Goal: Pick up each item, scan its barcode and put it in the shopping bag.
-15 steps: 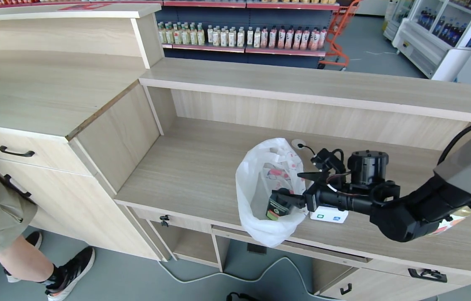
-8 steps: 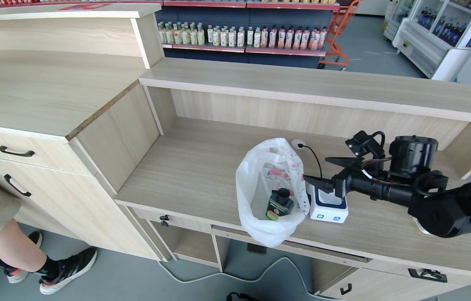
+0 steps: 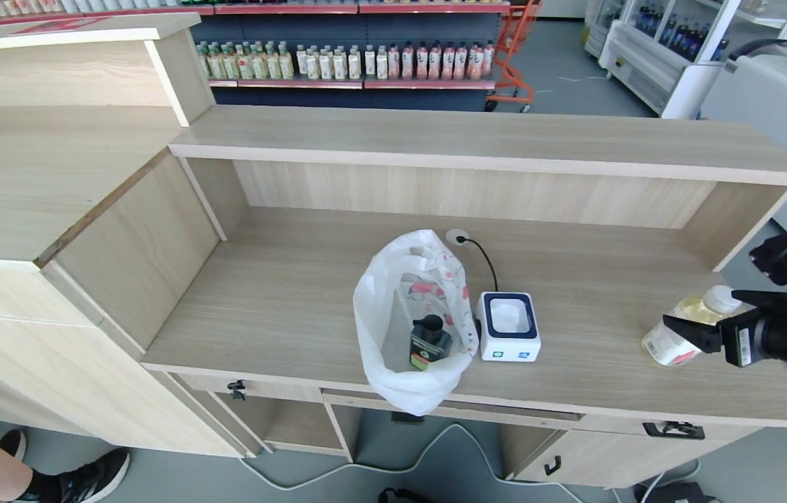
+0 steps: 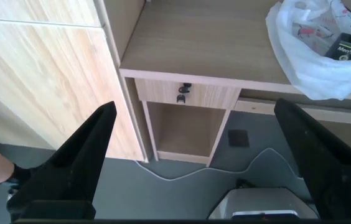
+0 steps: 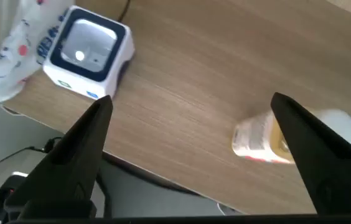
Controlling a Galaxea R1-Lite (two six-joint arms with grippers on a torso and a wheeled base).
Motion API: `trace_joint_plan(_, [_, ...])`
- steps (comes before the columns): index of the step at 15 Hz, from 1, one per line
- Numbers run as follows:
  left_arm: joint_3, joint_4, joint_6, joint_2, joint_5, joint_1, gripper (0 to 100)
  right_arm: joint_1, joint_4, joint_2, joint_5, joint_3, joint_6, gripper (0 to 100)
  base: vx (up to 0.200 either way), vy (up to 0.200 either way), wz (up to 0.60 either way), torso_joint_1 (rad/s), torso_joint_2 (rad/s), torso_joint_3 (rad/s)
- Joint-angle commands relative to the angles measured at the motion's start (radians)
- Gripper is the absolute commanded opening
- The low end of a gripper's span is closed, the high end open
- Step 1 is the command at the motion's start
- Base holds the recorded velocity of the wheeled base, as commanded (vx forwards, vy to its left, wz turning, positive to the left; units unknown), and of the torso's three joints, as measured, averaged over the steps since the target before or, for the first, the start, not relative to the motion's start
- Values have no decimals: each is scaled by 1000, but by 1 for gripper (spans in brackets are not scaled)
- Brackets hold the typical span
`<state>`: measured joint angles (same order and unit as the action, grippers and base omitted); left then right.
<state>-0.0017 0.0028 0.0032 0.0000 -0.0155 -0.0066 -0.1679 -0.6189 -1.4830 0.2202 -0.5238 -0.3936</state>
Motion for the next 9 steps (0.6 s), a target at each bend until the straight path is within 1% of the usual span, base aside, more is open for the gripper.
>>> trace_joint_plan(1, [0,0,0,0,0,0,100,-93,74,170,-101,45,-11,100,0,0,-600,-2,7,-2])
trace_joint_plan(2, [0,0,0,0,0,0,100,-131,104,181,-145,45,-1,100,0,0,-600,-2,2,7])
trace_joint_plan(4, [0,0,0,0,0,0,100,-160,84,90,-140,41,125,100,0,0,0,0,0,0])
trace_joint_plan(5, [0,0,0,0,0,0,100,-159,41,49,-140,44,151,100,0,0,0,0,0,0])
trace_joint_plan(6, [0,0,0,0,0,0,100,-153,-24,-10,-140,54,174,100,0,0,0,0,0,0])
trace_joint_plan(7, [0,0,0,0,0,0,100,-111,-176,-148,-140,62,256,100,0,0,0,0,0,0])
trace_joint_plan(9, [0,0,0,0,0,0,100,-88,-344,-300,-140,48,289,100,0,0,0,0,0,0])
